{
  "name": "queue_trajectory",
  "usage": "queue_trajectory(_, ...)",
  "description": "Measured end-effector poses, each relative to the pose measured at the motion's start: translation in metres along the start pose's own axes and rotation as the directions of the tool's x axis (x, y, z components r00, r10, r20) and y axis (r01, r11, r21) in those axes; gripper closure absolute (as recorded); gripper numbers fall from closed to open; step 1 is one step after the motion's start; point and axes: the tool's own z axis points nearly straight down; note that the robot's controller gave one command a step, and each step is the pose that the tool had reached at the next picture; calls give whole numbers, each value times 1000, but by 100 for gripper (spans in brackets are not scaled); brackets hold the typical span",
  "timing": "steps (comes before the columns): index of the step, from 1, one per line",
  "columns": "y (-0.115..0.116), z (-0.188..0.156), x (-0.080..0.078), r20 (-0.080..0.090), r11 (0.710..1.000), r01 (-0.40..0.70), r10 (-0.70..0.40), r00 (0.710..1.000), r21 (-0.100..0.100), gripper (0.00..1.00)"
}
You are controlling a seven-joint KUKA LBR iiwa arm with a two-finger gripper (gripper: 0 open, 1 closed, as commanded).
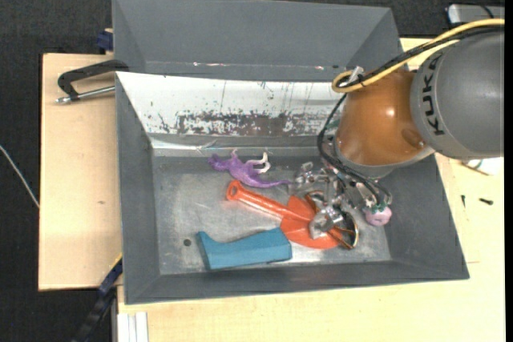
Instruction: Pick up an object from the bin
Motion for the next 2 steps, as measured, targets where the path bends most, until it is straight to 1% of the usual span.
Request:
queue_trajectory(1, 0, 0, 0, 0, 1000, 0, 0, 1000, 0, 100)
queue_trajectory(2, -17, -42, -5, 11, 999, 35, -35, 999, 2, 100)
